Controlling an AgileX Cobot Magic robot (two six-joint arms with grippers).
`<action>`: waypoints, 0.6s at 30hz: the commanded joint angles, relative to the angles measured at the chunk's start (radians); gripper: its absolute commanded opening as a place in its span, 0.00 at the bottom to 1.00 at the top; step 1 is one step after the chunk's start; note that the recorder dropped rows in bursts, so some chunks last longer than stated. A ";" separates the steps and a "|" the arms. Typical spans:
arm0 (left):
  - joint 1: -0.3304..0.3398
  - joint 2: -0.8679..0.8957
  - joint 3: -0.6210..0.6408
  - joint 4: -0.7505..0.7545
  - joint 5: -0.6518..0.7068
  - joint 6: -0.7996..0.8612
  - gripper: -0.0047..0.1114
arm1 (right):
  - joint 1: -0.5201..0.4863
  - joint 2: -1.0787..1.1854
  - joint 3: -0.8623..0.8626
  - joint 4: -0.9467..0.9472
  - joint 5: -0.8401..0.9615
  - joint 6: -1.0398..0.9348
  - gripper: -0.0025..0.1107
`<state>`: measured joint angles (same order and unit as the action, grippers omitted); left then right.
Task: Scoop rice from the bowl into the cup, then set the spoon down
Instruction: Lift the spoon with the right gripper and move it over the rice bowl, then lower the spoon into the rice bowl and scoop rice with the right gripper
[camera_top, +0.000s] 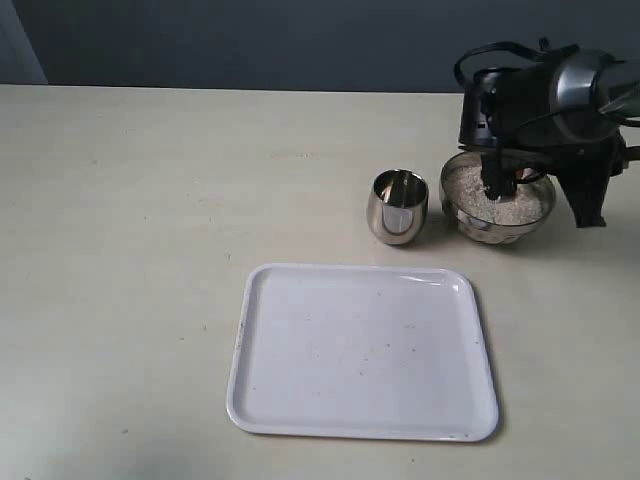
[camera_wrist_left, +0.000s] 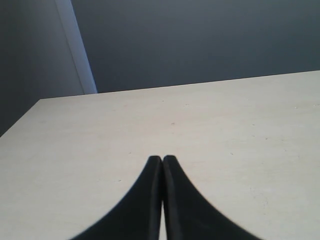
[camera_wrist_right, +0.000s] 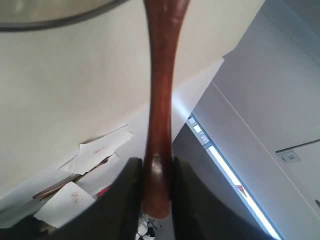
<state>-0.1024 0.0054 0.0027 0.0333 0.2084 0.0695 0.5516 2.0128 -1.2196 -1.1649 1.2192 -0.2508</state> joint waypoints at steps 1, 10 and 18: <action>0.000 -0.005 -0.003 -0.005 -0.005 -0.006 0.04 | 0.000 0.038 -0.002 -0.038 0.002 -0.006 0.02; 0.000 -0.005 -0.003 -0.005 -0.005 -0.006 0.04 | 0.008 0.066 -0.002 -0.037 0.002 -0.013 0.02; 0.000 -0.005 -0.003 -0.005 -0.007 -0.006 0.04 | 0.010 0.066 -0.002 0.015 0.002 -0.060 0.02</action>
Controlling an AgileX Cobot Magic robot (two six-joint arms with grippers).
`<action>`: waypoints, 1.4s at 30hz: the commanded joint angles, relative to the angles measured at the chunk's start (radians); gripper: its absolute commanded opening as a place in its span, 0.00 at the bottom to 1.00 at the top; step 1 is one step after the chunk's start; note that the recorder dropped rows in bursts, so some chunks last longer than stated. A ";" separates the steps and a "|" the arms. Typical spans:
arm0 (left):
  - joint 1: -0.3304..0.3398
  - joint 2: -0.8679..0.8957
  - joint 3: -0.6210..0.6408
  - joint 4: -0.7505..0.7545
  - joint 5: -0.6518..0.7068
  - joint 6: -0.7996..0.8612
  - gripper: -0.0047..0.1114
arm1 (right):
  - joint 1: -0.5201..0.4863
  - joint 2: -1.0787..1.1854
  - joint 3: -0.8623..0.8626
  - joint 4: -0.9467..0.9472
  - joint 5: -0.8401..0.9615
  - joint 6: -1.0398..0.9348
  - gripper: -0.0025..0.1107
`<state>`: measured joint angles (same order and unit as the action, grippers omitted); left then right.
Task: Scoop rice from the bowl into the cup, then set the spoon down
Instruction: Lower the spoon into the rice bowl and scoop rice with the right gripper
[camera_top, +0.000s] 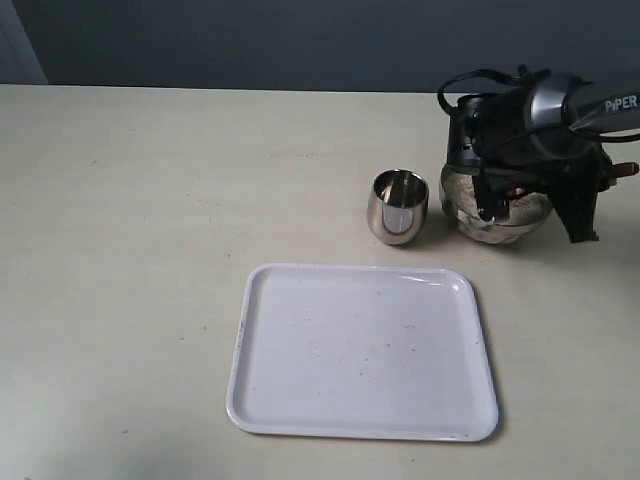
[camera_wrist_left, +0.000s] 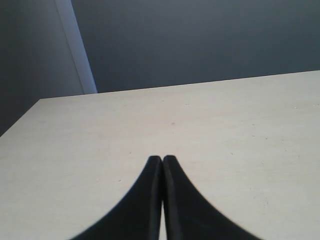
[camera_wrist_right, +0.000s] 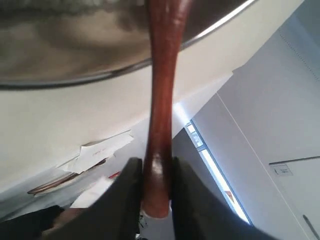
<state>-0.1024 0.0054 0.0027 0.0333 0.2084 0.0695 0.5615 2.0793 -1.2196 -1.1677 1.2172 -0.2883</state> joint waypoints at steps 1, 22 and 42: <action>0.000 -0.005 -0.003 -0.005 -0.007 -0.006 0.04 | 0.000 0.000 -0.002 0.018 0.004 -0.023 0.02; 0.000 -0.005 -0.003 -0.005 -0.007 -0.006 0.04 | 0.016 0.002 -0.020 0.088 0.004 -0.062 0.02; 0.000 -0.005 -0.003 -0.005 -0.007 -0.006 0.04 | -0.003 0.002 -0.135 0.292 0.004 -0.156 0.02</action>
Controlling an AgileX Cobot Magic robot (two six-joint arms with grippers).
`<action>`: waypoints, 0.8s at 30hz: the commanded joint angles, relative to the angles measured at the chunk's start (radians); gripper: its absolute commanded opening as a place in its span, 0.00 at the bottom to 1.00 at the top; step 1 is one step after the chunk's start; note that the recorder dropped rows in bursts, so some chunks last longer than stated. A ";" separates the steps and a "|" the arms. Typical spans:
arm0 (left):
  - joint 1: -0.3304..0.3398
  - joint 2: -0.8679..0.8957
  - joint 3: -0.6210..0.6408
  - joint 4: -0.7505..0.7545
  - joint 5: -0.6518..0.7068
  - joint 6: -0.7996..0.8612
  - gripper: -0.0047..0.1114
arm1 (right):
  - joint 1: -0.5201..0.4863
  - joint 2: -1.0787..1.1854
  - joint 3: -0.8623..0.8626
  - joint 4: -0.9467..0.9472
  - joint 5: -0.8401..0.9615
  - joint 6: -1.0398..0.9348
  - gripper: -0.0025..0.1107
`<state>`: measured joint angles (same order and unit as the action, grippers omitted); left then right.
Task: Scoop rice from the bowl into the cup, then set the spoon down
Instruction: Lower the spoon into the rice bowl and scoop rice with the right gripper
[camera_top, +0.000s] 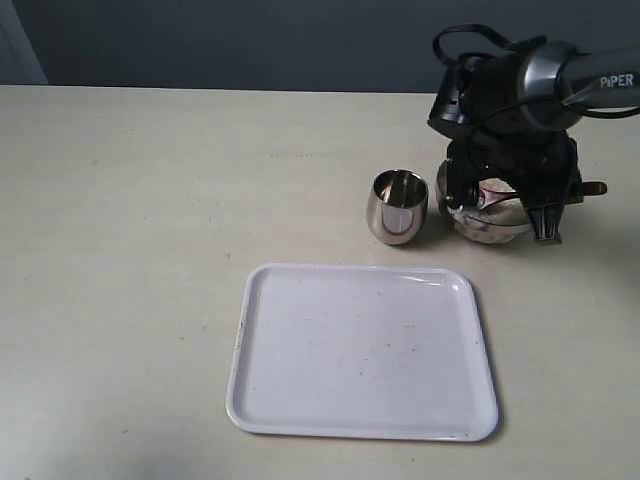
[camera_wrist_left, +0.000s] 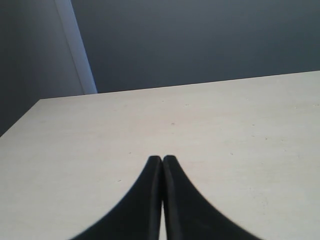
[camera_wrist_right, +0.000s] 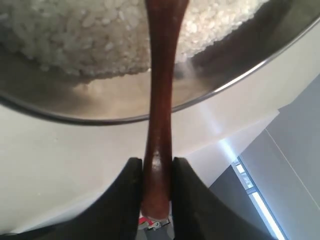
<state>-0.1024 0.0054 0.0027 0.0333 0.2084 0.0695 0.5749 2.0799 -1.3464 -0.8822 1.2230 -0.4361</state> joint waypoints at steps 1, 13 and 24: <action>0.000 -0.005 -0.003 -0.005 -0.005 -0.006 0.04 | -0.024 -0.001 -0.008 0.006 -0.002 -0.008 0.02; 0.000 -0.005 -0.003 -0.005 -0.005 -0.006 0.04 | -0.064 -0.005 -0.015 0.031 -0.002 -0.008 0.02; 0.000 -0.005 -0.003 -0.005 -0.005 -0.006 0.04 | -0.075 -0.039 -0.015 0.053 -0.002 -0.008 0.02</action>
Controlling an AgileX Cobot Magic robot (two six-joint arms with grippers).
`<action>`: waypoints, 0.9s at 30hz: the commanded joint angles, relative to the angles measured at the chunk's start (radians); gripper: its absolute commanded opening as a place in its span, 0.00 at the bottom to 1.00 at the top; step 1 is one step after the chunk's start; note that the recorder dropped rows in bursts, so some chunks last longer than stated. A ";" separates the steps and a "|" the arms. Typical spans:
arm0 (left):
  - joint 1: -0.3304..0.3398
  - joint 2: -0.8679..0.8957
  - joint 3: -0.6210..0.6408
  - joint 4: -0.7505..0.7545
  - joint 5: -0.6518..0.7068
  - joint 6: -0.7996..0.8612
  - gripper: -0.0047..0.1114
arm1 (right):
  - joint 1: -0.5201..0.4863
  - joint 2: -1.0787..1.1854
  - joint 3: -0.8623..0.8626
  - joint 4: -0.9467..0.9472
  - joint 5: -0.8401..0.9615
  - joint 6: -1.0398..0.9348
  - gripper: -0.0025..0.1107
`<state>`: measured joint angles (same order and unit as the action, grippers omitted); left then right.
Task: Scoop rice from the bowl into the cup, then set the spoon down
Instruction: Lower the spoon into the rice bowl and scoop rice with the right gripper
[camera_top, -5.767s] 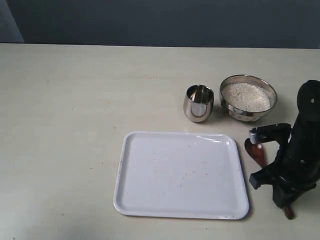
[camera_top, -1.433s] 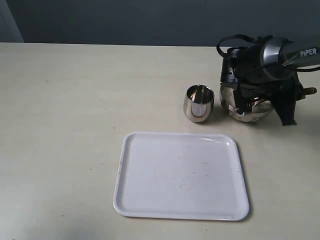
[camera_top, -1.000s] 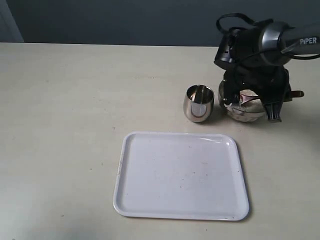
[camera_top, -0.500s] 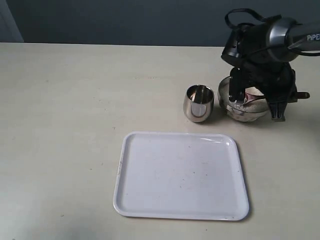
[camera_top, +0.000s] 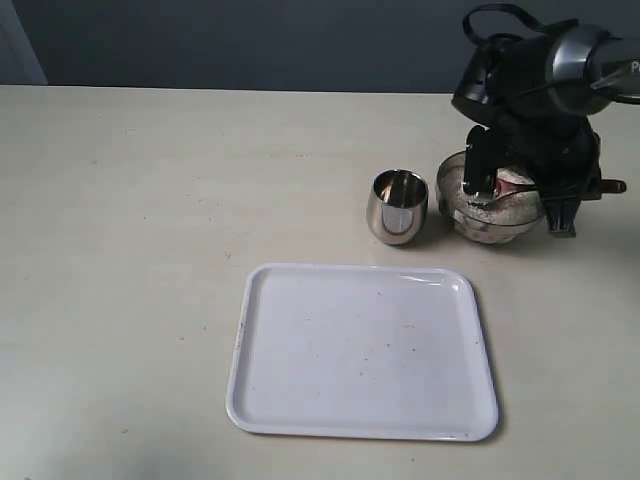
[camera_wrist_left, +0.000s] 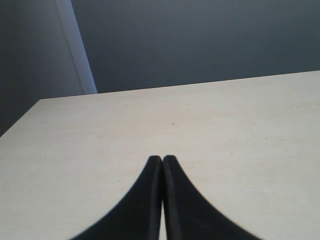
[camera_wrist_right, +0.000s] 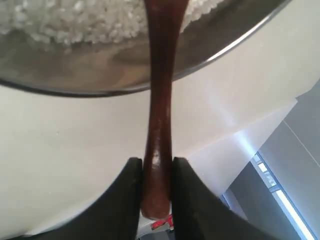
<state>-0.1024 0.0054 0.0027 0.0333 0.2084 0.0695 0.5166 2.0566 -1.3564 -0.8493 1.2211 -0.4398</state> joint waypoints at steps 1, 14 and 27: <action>0.000 -0.005 -0.003 -0.005 -0.005 -0.006 0.04 | -0.021 -0.016 -0.005 0.024 0.000 -0.004 0.02; 0.000 -0.005 -0.003 -0.005 -0.007 -0.006 0.04 | -0.028 -0.017 -0.005 0.111 0.000 -0.004 0.02; 0.000 -0.005 -0.003 -0.005 -0.007 -0.006 0.04 | -0.028 -0.028 -0.005 0.147 0.000 -0.004 0.02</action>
<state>-0.1024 0.0054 0.0027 0.0333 0.2084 0.0695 0.4936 2.0458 -1.3564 -0.7062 1.2211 -0.4416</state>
